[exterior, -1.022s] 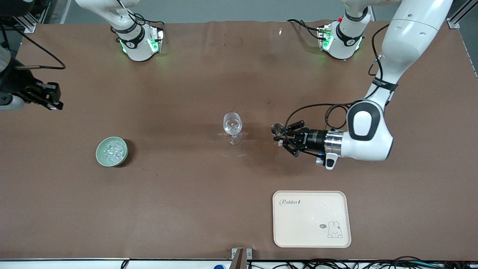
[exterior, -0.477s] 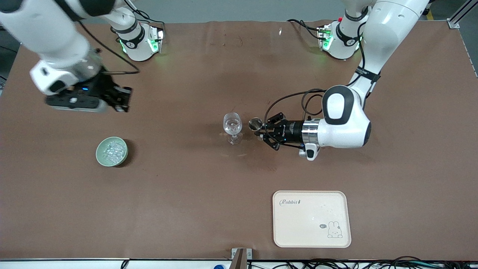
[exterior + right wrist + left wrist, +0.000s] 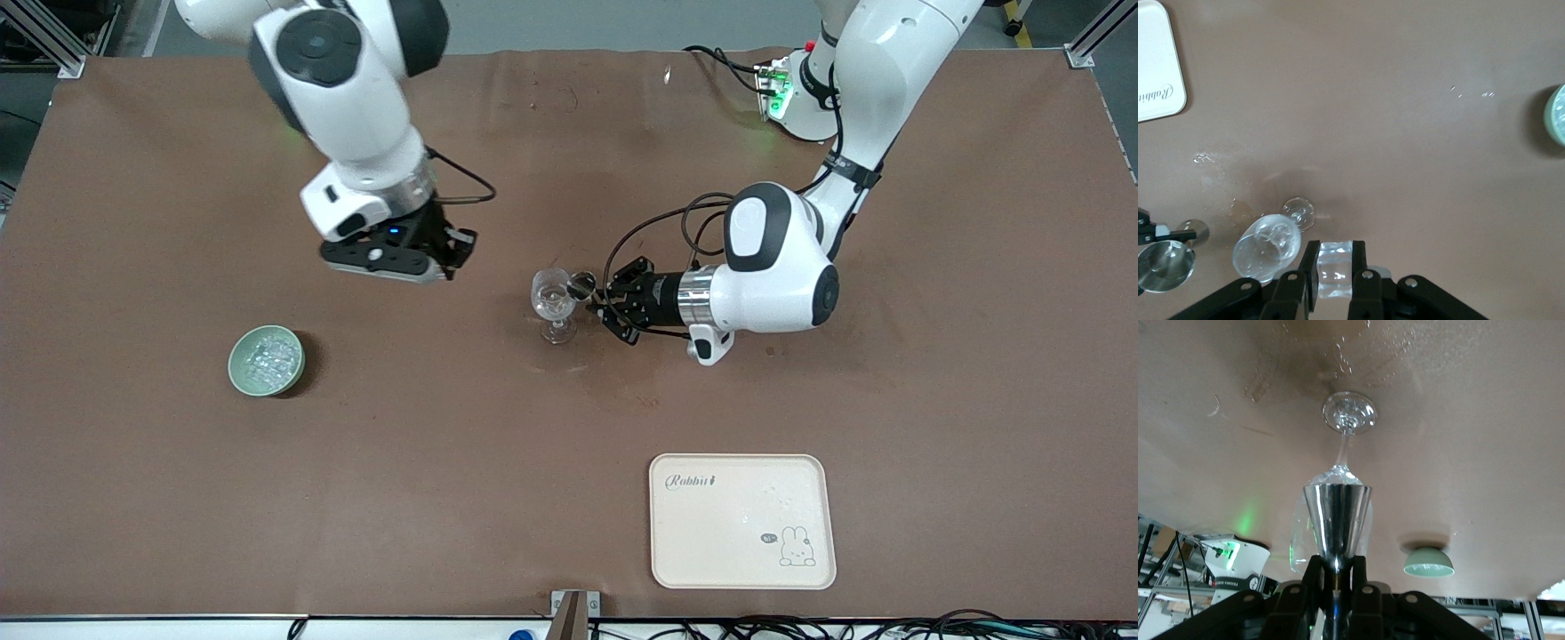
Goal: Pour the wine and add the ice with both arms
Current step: 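Tilt the metal jigger over the wine glass with the left gripper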
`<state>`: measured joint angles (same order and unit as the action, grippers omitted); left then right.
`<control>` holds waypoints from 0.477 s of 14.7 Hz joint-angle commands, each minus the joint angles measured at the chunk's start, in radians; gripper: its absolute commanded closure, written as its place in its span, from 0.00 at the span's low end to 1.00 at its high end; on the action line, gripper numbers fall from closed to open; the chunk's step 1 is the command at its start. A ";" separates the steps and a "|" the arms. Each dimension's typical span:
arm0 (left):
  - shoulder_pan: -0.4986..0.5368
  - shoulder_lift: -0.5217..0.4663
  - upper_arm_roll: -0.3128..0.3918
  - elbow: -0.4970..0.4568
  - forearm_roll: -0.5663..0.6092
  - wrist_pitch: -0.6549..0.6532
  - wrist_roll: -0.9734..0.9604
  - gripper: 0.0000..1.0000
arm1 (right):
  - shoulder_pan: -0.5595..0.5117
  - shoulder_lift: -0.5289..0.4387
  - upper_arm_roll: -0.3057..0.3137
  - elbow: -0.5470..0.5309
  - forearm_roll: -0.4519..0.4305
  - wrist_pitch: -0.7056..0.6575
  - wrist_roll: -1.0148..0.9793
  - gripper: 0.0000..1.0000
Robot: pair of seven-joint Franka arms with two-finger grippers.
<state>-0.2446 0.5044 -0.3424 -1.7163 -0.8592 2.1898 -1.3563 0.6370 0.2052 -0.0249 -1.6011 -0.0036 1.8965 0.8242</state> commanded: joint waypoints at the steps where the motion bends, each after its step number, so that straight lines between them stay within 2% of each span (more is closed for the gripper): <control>1: -0.018 -0.041 0.005 -0.025 0.046 0.008 -0.055 0.99 | 0.006 0.000 -0.015 0.044 0.002 -0.017 0.012 0.97; 7: -0.050 -0.038 0.006 -0.017 0.114 0.030 -0.142 0.99 | -0.002 0.002 -0.016 0.043 -0.006 -0.016 0.007 0.97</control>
<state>-0.2772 0.4944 -0.3426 -1.7164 -0.7648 2.1965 -1.4601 0.6411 0.2094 -0.0457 -1.5638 -0.0038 1.8873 0.8313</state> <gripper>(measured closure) 0.789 0.771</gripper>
